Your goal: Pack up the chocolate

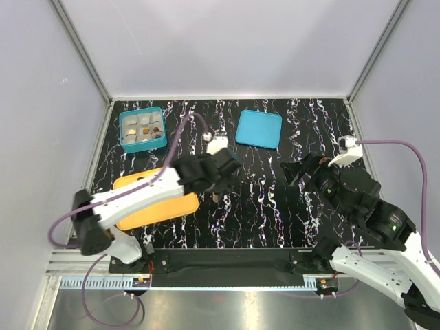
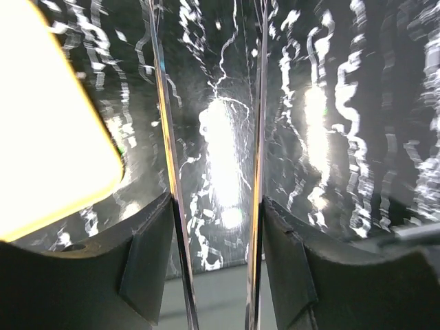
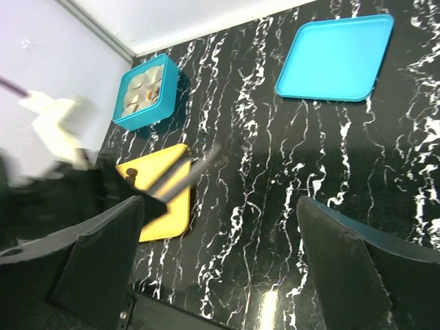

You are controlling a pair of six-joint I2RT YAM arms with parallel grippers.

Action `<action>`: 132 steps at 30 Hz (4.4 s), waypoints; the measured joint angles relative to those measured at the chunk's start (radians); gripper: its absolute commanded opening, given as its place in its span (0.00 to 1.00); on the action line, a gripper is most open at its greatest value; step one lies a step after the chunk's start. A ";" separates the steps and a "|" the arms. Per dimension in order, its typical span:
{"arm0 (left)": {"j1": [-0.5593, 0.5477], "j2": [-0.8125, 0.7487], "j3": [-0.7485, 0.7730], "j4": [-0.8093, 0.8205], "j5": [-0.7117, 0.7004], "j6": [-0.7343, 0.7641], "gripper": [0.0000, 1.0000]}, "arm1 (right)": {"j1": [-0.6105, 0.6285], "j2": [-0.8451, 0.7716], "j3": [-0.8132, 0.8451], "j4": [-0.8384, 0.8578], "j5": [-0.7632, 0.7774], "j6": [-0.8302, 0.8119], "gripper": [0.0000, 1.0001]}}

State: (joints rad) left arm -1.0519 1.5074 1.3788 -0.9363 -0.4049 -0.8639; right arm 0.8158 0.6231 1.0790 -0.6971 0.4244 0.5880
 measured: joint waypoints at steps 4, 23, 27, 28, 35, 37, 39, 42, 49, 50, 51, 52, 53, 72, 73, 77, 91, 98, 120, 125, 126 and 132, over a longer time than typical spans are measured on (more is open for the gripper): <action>0.008 -0.139 0.028 -0.145 -0.018 -0.045 0.53 | 0.000 -0.005 -0.007 0.008 -0.025 0.005 1.00; 0.169 -0.586 -0.315 -0.436 -0.092 -0.381 0.45 | 0.000 -0.053 -0.045 0.031 -0.089 0.015 1.00; 0.257 -0.516 -0.327 -0.436 -0.128 -0.364 0.45 | 0.000 -0.053 -0.048 0.033 -0.095 0.014 1.00; 0.287 -0.499 -0.327 -0.431 -0.134 -0.352 0.45 | 0.000 -0.053 -0.048 0.034 -0.096 0.013 1.00; 0.437 -0.496 -0.327 -0.427 -0.169 -0.258 0.46 | 0.000 -0.054 -0.053 0.035 -0.095 0.006 1.00; 0.474 -0.505 -0.327 -0.427 -0.168 -0.230 0.46 | 0.000 -0.057 -0.055 0.035 -0.095 0.002 1.00; 0.504 -0.513 -0.338 -0.423 -0.167 -0.206 0.46 | 0.000 -0.063 -0.059 0.035 -0.095 0.000 1.00; 0.533 -0.528 -0.377 -0.422 -0.162 -0.179 0.47 | 0.000 -0.064 -0.060 0.035 -0.095 -0.005 1.00; 0.594 -0.558 -0.455 -0.401 -0.118 -0.109 0.48 | 0.000 -0.068 -0.065 0.035 -0.093 -0.009 1.00; 0.595 -0.561 -0.462 -0.392 -0.111 -0.099 0.48 | 0.000 -0.068 -0.065 0.036 -0.094 -0.009 1.00; 0.597 -0.562 -0.467 -0.384 -0.106 -0.092 0.48 | 0.000 -0.069 -0.066 0.036 -0.094 -0.009 1.00; 0.598 -0.563 -0.471 -0.377 -0.103 -0.084 0.48 | 0.000 -0.069 -0.066 0.035 -0.093 -0.010 1.00; 0.599 -0.563 -0.471 -0.372 -0.100 -0.077 0.48 | 0.000 -0.069 -0.066 0.036 -0.093 -0.010 1.00; 0.600 -0.556 -0.398 -0.362 -0.091 -0.043 0.47 | 0.000 -0.061 -0.077 0.043 -0.094 -0.013 1.00; 0.600 -0.559 -0.399 -0.354 -0.084 -0.040 0.47 | 0.000 -0.058 -0.077 0.043 -0.094 -0.012 1.00; 0.600 -0.565 -0.430 -0.314 -0.060 -0.027 0.47 | 0.000 -0.047 -0.077 0.043 -0.094 -0.013 1.00; 0.640 -0.561 -0.490 -0.285 -0.035 -0.023 0.47 | 0.000 -0.047 -0.077 0.044 -0.094 -0.012 1.00; 0.678 -0.551 -0.502 -0.260 -0.008 0.003 0.47 | 0.000 -0.047 -0.077 0.045 -0.093 -0.012 1.00; 0.721 -0.515 -0.506 -0.217 0.059 0.056 0.42 | 0.000 -0.047 -0.079 0.046 -0.093 -0.013 1.00; 0.721 -0.515 -0.506 -0.218 0.063 0.060 0.42 | 0.000 -0.047 -0.079 0.046 -0.093 -0.013 1.00; 0.721 -0.515 -0.506 -0.219 0.064 0.060 0.42 | 0.000 -0.047 -0.079 0.046 -0.093 -0.013 1.00; 0.721 -0.520 -0.506 -0.229 0.065 0.060 0.42 | 0.000 -0.047 -0.079 0.046 -0.094 -0.012 1.00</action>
State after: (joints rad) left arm -0.3309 0.9878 0.8726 -1.1648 -0.3397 -0.8043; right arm 0.8158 0.5758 1.0000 -0.6510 0.3302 0.5758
